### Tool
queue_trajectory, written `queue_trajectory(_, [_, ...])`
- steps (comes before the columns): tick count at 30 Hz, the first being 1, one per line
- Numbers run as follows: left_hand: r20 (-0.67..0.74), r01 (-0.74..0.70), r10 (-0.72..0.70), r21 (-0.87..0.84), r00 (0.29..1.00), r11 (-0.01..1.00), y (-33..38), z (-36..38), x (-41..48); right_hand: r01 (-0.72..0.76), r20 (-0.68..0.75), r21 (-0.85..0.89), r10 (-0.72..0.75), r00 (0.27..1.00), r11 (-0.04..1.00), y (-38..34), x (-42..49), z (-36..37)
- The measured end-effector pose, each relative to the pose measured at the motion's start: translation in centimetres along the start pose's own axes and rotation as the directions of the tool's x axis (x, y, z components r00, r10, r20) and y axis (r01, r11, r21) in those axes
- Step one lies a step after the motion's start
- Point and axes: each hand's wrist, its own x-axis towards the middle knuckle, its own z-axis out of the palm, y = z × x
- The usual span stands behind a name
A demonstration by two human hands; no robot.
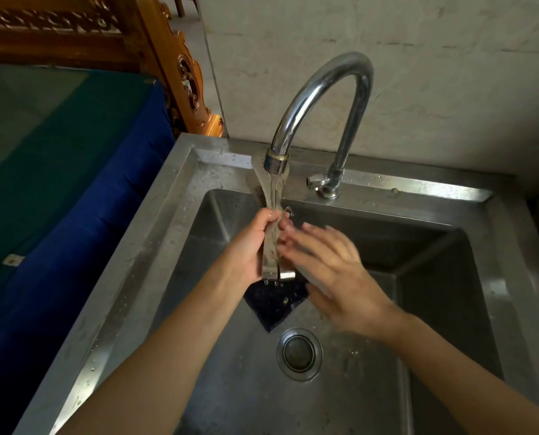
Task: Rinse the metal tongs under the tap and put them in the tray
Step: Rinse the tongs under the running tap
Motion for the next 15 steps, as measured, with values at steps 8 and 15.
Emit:
queue_trajectory(8, [-0.040, -0.014, 0.018, 0.093, 0.999, 0.996, -2.3, -0.3, -0.3, -0.513, -0.232, 0.189, 0.546, 0.805, 0.837, 5.1, 5.0, -1.0])
queue_trajectory(15, [-0.152, 0.110, -0.097, 0.084, 0.984, 0.990, -6.9, -2.6, -3.2, -0.494, -0.181, 0.148, 0.514, 0.838, 0.857, 5.3, 6.7, 0.5])
